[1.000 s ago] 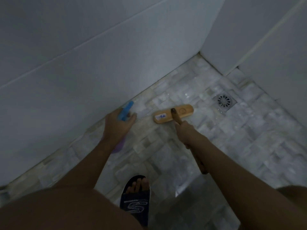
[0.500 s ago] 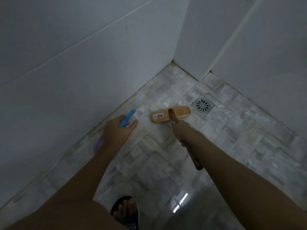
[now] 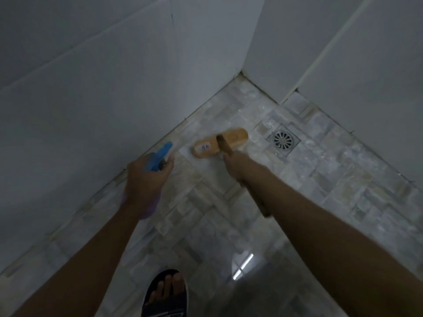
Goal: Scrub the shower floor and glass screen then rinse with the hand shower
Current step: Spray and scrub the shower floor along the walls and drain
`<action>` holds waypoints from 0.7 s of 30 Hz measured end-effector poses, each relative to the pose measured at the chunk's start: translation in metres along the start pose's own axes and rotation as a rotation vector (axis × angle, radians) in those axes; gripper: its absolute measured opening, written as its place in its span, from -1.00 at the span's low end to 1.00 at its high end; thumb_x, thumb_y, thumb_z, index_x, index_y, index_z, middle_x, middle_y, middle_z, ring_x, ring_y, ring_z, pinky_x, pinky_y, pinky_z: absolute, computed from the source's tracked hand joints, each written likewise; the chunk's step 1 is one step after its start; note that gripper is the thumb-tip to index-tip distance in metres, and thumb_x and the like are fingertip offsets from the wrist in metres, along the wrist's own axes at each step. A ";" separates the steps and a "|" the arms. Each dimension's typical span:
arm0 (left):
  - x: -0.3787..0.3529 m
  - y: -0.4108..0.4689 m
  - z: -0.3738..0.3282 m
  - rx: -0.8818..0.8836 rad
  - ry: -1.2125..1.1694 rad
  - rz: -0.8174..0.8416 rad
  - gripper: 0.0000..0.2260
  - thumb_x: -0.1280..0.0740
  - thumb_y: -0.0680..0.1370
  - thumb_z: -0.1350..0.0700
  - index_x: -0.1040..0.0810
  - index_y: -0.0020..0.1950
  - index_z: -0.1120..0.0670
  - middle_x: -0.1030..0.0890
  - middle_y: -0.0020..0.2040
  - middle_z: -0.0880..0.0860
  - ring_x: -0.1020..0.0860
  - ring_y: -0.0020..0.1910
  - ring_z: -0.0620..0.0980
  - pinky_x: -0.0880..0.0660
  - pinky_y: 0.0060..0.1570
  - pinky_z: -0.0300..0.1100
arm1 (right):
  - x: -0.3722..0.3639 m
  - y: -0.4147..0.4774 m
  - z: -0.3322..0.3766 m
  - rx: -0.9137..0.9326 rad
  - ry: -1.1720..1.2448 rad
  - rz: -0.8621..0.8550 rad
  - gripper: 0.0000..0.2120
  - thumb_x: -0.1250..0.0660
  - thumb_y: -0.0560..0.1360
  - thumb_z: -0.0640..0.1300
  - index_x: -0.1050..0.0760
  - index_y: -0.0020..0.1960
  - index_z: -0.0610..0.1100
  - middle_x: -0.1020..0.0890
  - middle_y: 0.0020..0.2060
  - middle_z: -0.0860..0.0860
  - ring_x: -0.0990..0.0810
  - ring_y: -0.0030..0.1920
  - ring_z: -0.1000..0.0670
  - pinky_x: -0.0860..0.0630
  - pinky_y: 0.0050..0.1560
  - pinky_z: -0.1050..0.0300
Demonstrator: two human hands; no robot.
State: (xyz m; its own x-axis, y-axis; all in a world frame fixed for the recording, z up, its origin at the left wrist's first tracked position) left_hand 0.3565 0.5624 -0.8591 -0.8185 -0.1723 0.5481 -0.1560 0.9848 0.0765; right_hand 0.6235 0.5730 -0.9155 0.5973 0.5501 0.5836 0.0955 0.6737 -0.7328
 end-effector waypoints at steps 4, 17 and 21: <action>0.007 -0.001 -0.001 -0.031 -0.019 -0.046 -0.84 -0.50 0.51 0.15 -0.61 -0.20 0.19 -0.58 -0.36 0.04 -0.54 -0.40 -0.17 -0.52 -0.34 -0.17 | 0.026 0.061 0.055 -0.016 0.021 0.013 -0.67 -0.05 0.70 -0.14 -0.38 0.35 -0.30 -0.56 0.09 -0.28 -0.54 -0.18 -0.18 -0.53 -0.25 0.01; 0.012 0.005 0.009 0.015 -0.032 -0.063 -0.83 -0.49 0.51 0.12 -0.61 -0.23 0.15 -0.57 -0.39 0.02 -0.52 -0.44 -0.20 -0.45 -0.39 -0.25 | -0.022 -0.035 -0.027 0.012 -0.121 0.065 -0.51 0.02 0.66 0.19 -0.33 0.36 -0.14 -0.52 0.17 -0.17 -0.53 -0.20 -0.06 -0.54 -0.31 0.06; 0.008 0.001 0.012 0.128 -0.062 -0.069 -0.85 -0.51 0.49 0.10 -0.62 -0.22 0.13 -0.60 -0.37 0.01 -0.52 -0.43 -0.20 -0.44 -0.37 -0.33 | 0.007 -0.004 0.038 0.062 -0.094 0.019 -0.57 0.02 0.70 0.06 -0.33 0.41 -0.18 -0.53 0.15 -0.25 -0.61 -0.07 -0.23 -0.59 -0.18 -0.02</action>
State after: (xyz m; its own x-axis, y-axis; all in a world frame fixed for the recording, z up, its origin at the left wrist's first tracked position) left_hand 0.3433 0.5621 -0.8643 -0.8356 -0.2444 0.4920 -0.2788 0.9603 0.0034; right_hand 0.5974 0.5934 -0.8953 0.5213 0.6050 0.6019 0.0339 0.6900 -0.7230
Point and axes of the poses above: each hand's wrist, its own y-axis towards the middle knuckle, its own x-axis out of the back of the hand, z = x × y, the point moved 9 cm from there along y, towards the middle knuckle
